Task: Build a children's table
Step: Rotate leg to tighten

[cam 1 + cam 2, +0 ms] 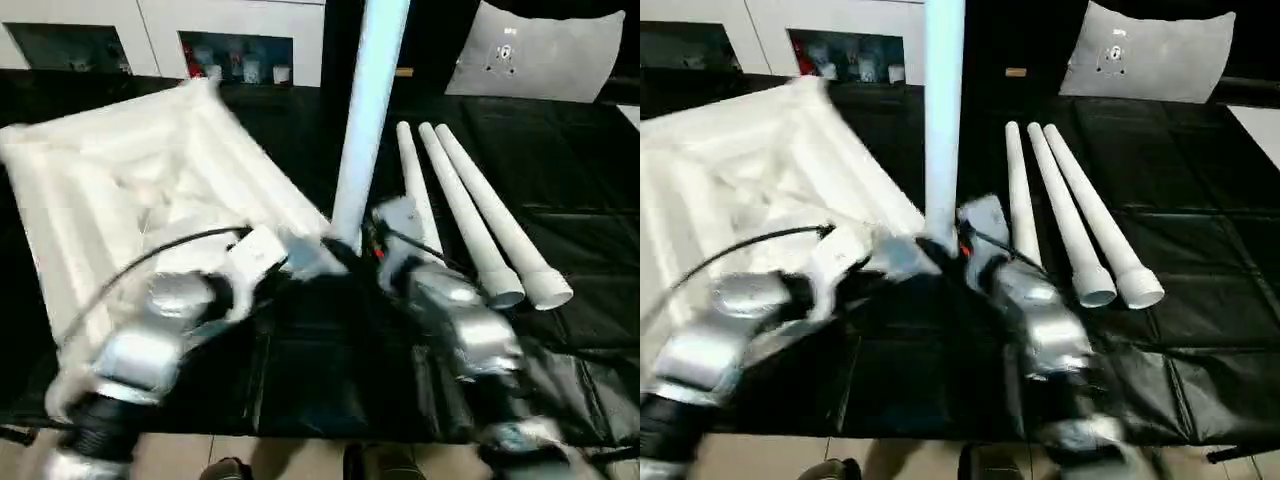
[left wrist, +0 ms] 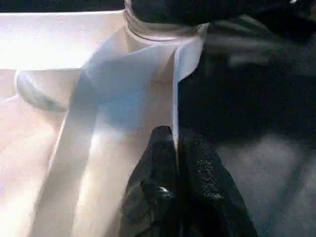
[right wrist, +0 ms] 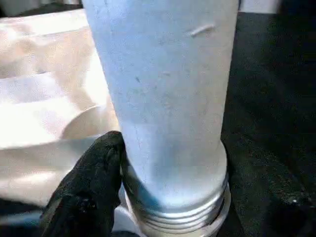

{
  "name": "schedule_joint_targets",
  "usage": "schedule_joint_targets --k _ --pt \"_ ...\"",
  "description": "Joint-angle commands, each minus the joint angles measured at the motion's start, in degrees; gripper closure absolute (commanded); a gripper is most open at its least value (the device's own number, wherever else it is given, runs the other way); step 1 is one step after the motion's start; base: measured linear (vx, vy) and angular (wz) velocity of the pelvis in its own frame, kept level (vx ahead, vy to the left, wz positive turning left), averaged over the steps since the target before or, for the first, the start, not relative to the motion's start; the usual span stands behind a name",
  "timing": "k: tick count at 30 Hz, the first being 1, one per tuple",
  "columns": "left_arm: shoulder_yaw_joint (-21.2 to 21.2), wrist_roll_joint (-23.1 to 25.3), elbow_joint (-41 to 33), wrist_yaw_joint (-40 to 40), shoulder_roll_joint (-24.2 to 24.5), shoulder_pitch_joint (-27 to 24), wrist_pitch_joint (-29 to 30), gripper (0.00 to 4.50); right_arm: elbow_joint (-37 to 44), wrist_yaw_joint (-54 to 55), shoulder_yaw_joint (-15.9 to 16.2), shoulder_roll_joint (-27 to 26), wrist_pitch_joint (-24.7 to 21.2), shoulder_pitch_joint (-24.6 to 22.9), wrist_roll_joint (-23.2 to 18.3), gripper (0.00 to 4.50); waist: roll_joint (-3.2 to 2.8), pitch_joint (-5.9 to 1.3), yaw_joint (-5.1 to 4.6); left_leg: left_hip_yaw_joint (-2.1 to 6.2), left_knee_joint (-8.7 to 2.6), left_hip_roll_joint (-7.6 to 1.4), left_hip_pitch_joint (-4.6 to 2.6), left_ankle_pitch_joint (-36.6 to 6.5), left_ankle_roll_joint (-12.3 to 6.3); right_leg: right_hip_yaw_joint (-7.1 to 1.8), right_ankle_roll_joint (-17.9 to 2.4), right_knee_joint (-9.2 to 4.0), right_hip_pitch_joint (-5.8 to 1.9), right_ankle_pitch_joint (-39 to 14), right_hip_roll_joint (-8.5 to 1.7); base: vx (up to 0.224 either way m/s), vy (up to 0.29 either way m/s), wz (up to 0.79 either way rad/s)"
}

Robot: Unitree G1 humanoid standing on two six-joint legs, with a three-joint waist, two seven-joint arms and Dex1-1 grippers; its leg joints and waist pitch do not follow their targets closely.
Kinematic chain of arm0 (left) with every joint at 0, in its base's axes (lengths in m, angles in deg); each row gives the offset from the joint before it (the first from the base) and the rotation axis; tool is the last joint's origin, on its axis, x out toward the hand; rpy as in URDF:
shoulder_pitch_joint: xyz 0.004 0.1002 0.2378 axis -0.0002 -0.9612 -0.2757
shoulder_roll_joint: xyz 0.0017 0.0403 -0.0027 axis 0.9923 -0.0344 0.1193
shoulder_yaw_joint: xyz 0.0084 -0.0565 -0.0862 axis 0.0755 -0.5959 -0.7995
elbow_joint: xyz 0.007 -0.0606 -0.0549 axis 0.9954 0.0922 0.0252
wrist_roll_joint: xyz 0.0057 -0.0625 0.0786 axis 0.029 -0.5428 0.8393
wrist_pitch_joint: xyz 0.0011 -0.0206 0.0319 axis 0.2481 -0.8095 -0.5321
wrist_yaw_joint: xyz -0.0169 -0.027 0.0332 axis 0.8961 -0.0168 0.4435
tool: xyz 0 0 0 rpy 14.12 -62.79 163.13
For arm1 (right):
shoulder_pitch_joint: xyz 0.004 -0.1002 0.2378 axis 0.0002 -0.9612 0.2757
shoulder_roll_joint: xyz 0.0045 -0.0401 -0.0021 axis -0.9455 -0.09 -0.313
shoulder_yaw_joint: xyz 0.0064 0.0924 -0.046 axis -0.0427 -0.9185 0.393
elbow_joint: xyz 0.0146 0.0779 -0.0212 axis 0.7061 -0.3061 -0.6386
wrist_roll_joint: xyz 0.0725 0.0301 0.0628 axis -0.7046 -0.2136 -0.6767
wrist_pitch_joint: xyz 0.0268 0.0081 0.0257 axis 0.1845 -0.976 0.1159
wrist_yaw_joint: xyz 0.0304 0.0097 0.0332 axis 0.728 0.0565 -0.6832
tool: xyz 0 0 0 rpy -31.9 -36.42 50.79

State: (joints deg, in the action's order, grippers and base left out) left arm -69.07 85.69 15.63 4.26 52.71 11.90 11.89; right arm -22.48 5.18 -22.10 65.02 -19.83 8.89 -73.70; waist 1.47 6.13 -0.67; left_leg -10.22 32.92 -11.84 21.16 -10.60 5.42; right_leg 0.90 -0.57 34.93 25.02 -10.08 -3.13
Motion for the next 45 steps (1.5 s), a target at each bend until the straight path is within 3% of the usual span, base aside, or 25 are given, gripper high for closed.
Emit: schedule_joint_targets --k 1,2,8,9,10,13,19,24,29,33,34,45 --pt "2.71 -2.21 -2.16 1.92 -3.28 2.75 -2.45 4.50 -1.05 -2.37 5.41 -3.83 -2.07 -0.91 -1.76 1.43 0.10 -3.52 0.42 -0.27 -3.32 -0.36 -0.17 -8.20 -1.88 -1.95 -11.14 -4.02 -3.45 -8.55 -2.46 0.000 0.000 0.00" --pt "2.99 -2.28 -2.42 2.33 -3.22 2.88 -1.81 4.50 -0.76 -2.18 5.15 -3.90 -2.18 -1.12 -1.74 1.08 0.02 -3.55 0.56 -0.22 -3.36 -0.37 -0.11 -7.82 -2.07 -1.92 -11.10 -3.82 -3.55 -7.36 -2.46 0.000 0.000 0.00" --pt "2.70 -1.49 -3.49 1.48 -0.94 2.40 -0.15 4.50 0.87 -3.20 4.15 -2.60 -2.06 -2.22 -1.26 0.59 -0.70 -3.76 0.95 -0.20 -3.32 -0.41 -0.30 -8.02 -1.75 -1.93 -11.43 -3.69 -3.59 -5.80 -2.53 0.000 0.000 0.00" --pt "2.58 -1.30 -3.57 1.05 -0.59 2.24 -0.10 4.50 1.00 -3.22 3.95 -2.35 -1.84 -2.30 -1.19 0.52 -0.57 -3.75 0.89 -0.23 -3.31 -0.39 -0.23 -7.82 -1.81 -1.91 -11.56 -3.68 -3.62 -5.11 -2.47 0.000 0.000 0.00" --pt "2.26 -0.95 -3.56 -0.14 0.51 1.79 -0.43 4.50 1.54 -3.74 3.58 -1.37 -0.89 -2.61 -1.24 0.40 -1.02 -3.77 1.05 -0.14 -3.34 -0.39 -0.26 -7.77 -1.79 -1.88 -11.91 -3.62 -3.66 -4.31 -2.56 0.000 0.000 0.00" --pt "1.89 -1.53 -2.67 -2.69 3.41 1.62 -1.83 4.50 3.23 -6.58 2.94 1.43 0.55 -3.45 -2.28 0.06 -0.84 -3.90 1.06 -0.15 -3.25 -0.35 -0.26 -7.44 -2.07 -1.84 -12.71 -3.40 -3.91 -2.48 -2.50 0.000 0.000 0.00" --pt "2.94 -3.09 0.92 -12.14 11.03 1.58 -9.61 4.50 5.42 -15.66 1.90 8.10 3.14 -4.45 -3.89 0.06 -0.64 -3.71 1.36 -0.29 -3.27 -0.44 -0.45 -8.40 -2.89 -1.88 -13.21 -3.57 -3.76 -4.27 -2.55 0.000 0.000 0.00" --pt "3.47 -4.11 2.69 -17.78 14.21 1.85 -13.44 4.50 5.38 -20.21 2.22 11.26 4.62 -4.39 -4.05 0.06 -0.79 -3.65 1.86 -0.32 -3.35 -0.62 -0.72 -9.10 -2.63 -1.91 -13.04 -3.73 -3.49 -6.82 -2.68 0.000 0.000 0.00" --pt "5.81 -5.38 7.40 -27.15 19.75 3.85 -21.90 4.50 7.49 -32.99 4.25 18.00 5.82 -4.92 -7.08 0.06 -0.55 -3.79 2.73 -0.44 -3.15 -0.59 -0.68 -7.00 -3.68 -1.93 -13.41 -3.10 -3.77 -2.47 -2.61 0.000 0.000 0.00" --pt "6.48 -5.66 9.31 -30.55 20.67 4.96 -24.10 4.50 7.35 -36.70 5.28 19.93 7.15 -4.70 -6.87 0.06 -0.50 -3.77 2.77 -0.50 -3.12 -0.64 -0.67 -7.13 -3.89 -1.94 -13.92 -3.11 -3.77 -3.46 -2.84 0.000 0.000 0.00" --pt "7.10 -5.49 9.91 -32.22 21.16 5.49 -25.04 4.50 7.21 -38.07 5.64 20.62 7.16 -4.50 -6.94 0.31 -0.59 -3.70 2.73 -0.48 -3.12 -0.70 -0.68 -7.38 -3.62 -1.92 -13.97 -3.20 -3.65 -4.17 -2.88 0.000 0.000 0.00" --pt "9.50 -5.79 12.08 -36.84 22.56 7.11 -28.90 4.50 7.54 -44.29 8.25 23.41 5.62 -4.28 -8.28 1.11 -0.40 -3.50 2.55 -0.48 -3.15 -0.75 -0.60 -7.69 -3.63 -1.91 -14.46 -3.22 -3.70 -4.78 -2.87 0.000 0.000 0.00"
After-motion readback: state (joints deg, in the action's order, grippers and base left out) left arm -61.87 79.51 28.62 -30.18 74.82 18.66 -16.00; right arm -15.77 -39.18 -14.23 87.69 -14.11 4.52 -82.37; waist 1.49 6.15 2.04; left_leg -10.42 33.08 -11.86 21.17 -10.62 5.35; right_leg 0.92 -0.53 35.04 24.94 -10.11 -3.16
